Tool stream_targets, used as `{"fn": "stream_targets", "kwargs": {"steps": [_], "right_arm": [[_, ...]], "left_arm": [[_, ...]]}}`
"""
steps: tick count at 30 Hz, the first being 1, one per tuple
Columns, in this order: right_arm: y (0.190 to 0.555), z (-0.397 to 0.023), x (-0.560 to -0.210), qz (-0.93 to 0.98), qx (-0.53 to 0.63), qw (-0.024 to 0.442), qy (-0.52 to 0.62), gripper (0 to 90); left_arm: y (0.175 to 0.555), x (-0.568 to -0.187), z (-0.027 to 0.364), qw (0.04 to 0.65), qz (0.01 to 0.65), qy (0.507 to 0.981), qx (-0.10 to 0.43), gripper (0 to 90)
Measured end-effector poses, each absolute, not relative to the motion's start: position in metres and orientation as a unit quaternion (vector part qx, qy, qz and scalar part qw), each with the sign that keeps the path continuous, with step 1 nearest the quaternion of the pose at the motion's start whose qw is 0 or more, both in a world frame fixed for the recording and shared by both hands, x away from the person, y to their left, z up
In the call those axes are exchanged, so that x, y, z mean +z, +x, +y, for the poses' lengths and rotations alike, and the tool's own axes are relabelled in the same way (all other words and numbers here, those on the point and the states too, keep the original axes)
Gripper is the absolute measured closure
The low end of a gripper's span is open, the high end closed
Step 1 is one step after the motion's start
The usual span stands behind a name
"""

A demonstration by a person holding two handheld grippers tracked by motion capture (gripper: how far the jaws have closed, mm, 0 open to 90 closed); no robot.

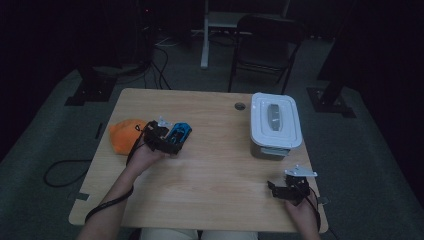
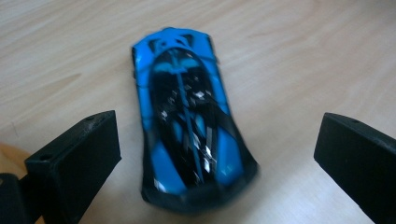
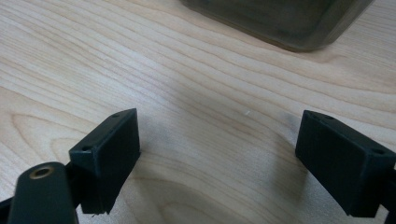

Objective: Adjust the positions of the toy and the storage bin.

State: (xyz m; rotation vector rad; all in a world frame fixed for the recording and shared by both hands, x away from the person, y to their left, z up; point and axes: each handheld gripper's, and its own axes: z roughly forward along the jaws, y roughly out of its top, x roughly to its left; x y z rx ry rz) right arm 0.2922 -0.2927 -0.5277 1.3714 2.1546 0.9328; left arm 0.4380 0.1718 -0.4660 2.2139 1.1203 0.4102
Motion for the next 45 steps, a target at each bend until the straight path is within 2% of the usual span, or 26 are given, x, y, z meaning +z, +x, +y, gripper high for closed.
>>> {"fn": "stream_targets", "kwargs": {"steps": [15, 16, 21, 27, 29, 39, 45], "right_arm": [[0.292, -0.293, -0.528, 0.775, 0.336, 0.21, 0.493, 13.4], [0.292, -0.293, -0.528, 0.775, 0.336, 0.21, 0.493, 13.4], [0.292, -0.293, -0.528, 0.775, 0.336, 0.21, 0.492, 13.6], [0.292, -0.293, -0.528, 0.775, 0.336, 0.21, 0.493, 13.6], [0.292, -0.293, -0.528, 0.775, 0.336, 0.21, 0.493, 13.6], [0.292, -0.293, -0.528, 0.774, 0.336, 0.21, 0.493, 13.9], [0.292, -0.293, -0.528, 0.774, 0.336, 0.21, 0.493, 13.9]], "left_arm": [[0.475, -0.49, 0.148, 0.253, 0.464, 0.835, 0.153, 1.7], [0.478, -0.491, 0.148, 0.251, 0.475, 0.83, 0.149, 6.4], [0.481, -0.495, 0.142, 0.229, 0.482, 0.834, 0.141, 8.1], [0.481, -0.497, 0.142, 0.216, 0.483, 0.836, 0.146, 19.3], [0.481, -0.497, 0.144, 0.215, 0.481, 0.838, 0.144, 25.6], [0.477, -0.492, 0.146, 0.214, 0.478, 0.843, 0.122, 27.9], [0.465, -0.486, 0.145, 0.217, 0.454, 0.856, 0.116, 27.9]]}}
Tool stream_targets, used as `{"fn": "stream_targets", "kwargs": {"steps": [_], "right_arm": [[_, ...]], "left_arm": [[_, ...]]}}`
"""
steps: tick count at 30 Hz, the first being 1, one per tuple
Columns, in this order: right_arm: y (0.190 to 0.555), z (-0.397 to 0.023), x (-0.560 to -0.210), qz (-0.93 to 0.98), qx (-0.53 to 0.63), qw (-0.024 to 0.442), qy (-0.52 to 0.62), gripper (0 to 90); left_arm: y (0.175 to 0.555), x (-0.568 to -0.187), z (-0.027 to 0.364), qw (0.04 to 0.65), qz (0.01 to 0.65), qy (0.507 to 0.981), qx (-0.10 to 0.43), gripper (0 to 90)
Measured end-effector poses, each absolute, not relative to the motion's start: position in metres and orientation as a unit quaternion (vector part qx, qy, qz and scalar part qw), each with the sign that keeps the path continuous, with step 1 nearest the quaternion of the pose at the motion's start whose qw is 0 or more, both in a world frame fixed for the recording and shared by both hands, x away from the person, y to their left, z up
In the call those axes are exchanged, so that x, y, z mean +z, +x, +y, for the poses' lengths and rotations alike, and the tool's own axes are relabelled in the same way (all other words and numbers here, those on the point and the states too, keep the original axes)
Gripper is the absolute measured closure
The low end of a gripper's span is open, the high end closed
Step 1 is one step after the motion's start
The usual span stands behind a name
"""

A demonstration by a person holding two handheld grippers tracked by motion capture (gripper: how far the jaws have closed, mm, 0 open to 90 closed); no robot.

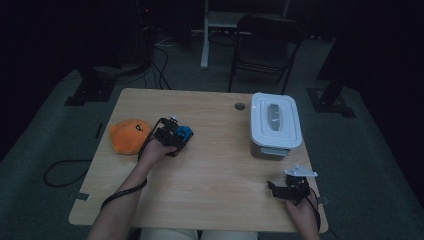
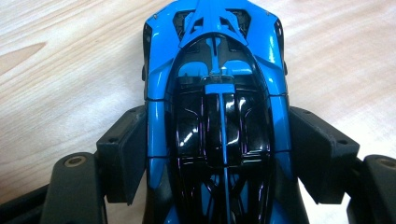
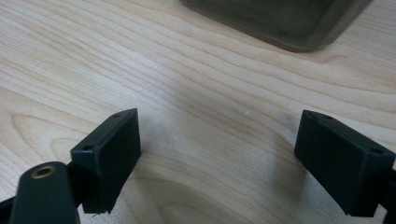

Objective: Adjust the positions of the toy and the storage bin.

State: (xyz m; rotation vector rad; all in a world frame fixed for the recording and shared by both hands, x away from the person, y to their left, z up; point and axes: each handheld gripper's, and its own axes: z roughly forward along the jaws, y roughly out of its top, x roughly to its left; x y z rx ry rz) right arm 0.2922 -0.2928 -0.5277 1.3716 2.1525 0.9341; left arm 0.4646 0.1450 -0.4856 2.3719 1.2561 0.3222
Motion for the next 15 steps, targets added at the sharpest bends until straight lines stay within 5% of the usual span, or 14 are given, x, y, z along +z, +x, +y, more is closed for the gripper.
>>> {"fn": "stream_targets", "kwargs": {"steps": [15], "right_arm": [[0.292, -0.293, -0.528, 0.774, 0.336, 0.21, 0.494, 13.9]], "left_arm": [[0.415, -0.464, 0.15, 0.23, 0.395, 0.883, 0.105, 27.9]]}}
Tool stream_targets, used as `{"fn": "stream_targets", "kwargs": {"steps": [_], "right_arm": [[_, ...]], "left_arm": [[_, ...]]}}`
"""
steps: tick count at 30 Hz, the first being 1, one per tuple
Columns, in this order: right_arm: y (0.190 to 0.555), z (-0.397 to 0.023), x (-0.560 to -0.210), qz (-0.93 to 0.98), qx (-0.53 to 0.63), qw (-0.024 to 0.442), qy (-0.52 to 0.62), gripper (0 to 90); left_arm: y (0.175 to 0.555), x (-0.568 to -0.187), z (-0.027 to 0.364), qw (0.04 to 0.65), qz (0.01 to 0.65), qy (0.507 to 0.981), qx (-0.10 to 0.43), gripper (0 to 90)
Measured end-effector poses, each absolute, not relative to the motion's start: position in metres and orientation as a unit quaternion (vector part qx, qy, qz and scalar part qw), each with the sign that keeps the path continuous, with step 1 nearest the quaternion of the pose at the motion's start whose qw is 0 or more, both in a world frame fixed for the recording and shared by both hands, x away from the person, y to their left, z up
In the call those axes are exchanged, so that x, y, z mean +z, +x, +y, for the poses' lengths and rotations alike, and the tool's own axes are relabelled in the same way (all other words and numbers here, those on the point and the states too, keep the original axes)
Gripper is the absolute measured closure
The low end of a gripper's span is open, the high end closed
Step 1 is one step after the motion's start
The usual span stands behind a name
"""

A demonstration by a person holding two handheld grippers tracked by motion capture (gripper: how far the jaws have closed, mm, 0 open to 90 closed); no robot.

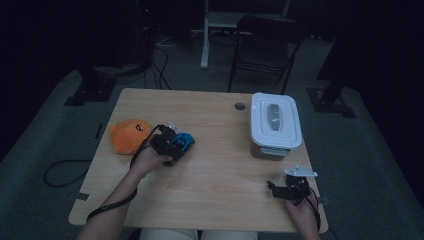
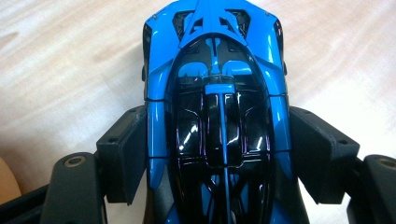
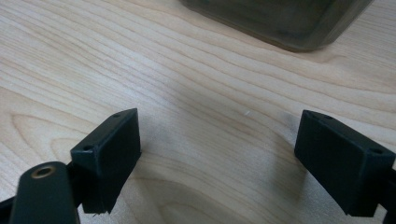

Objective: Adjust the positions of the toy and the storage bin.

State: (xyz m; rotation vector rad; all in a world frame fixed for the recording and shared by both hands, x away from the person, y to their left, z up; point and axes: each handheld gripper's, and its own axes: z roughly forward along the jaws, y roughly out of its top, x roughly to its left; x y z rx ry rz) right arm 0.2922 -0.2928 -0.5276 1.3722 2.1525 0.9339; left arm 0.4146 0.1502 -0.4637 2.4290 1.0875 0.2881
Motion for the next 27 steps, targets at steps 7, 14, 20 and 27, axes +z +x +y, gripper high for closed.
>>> {"fn": "stream_targets", "kwargs": {"steps": [7, 14, 20, 27], "right_arm": [[0.292, -0.293, -0.528, 0.774, 0.336, 0.21, 0.494, 13.9], [0.292, -0.293, -0.528, 0.773, 0.336, 0.21, 0.495, 13.9], [0.292, -0.293, -0.528, 0.773, 0.335, 0.21, 0.496, 13.9], [0.292, -0.293, -0.528, 0.772, 0.335, 0.211, 0.496, 13.9]], "left_arm": [[0.38, -0.459, 0.153, 0.221, 0.36, 0.9, 0.104, 27.9], [0.345, -0.457, 0.16, 0.22, 0.324, 0.915, 0.098, 27.9], [0.323, -0.457, 0.166, 0.224, 0.302, 0.922, 0.087, 27.9], [0.307, -0.465, 0.172, 0.224, 0.291, 0.927, 0.076, 27.9]]}}
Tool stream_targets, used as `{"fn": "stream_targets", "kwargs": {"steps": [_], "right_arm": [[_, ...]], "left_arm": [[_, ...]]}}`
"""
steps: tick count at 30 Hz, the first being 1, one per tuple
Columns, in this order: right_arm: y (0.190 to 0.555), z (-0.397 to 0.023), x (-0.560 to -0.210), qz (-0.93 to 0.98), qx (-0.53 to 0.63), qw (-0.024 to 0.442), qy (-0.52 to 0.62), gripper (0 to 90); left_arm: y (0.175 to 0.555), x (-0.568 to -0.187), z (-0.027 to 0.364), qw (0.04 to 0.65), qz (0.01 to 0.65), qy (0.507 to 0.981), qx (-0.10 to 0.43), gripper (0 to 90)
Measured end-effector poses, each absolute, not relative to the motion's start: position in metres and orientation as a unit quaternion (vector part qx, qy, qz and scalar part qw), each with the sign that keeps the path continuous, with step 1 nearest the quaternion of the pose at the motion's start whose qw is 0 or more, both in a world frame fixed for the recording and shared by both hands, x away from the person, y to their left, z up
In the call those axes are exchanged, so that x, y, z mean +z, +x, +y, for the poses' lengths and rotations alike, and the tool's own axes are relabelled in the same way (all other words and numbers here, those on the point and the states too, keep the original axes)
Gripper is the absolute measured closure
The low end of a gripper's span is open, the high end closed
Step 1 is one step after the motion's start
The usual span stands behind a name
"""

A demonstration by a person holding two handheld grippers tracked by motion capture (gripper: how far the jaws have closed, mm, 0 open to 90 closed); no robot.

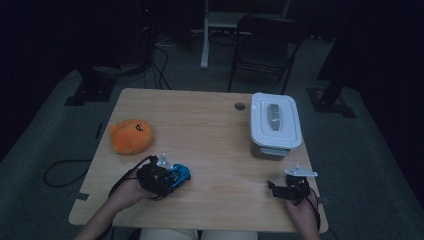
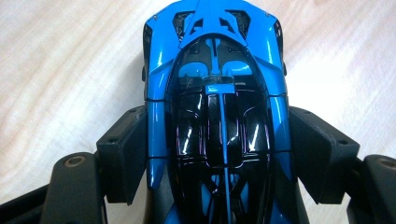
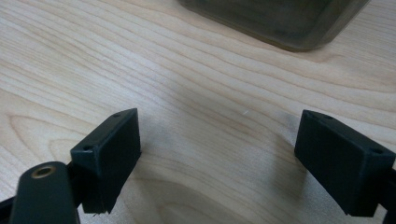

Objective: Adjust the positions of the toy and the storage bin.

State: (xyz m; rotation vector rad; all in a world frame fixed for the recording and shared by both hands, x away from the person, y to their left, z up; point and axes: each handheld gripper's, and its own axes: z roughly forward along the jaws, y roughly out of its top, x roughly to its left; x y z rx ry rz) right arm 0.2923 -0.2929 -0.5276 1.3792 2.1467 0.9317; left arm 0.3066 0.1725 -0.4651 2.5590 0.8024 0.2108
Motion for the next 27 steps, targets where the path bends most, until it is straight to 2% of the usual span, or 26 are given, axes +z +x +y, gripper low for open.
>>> {"fn": "stream_targets", "kwargs": {"steps": [11, 27], "right_arm": [[0.292, -0.293, -0.528, 0.772, 0.335, 0.211, 0.497, 13.9], [0.292, -0.293, -0.528, 0.771, 0.335, 0.212, 0.498, 13.9]], "left_arm": [[0.288, -0.477, 0.177, 0.225, 0.252, 0.94, 0.045, 27.9], [0.285, -0.492, 0.181, 0.224, 0.237, 0.944, 0.047, 27.8]]}}
